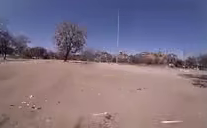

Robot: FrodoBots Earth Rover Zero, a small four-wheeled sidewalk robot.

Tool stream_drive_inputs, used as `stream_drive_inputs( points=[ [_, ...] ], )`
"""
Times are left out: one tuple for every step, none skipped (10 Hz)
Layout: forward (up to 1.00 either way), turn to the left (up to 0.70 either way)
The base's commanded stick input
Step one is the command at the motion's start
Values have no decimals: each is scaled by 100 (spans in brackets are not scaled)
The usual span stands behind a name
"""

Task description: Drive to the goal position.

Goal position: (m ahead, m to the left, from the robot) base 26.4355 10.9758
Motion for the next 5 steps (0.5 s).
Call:
stream_drive_inputs(
  points=[
    [100,0],
    [100,0],
    [100,0],
    [100,0],
    [100,0]
  ],
)
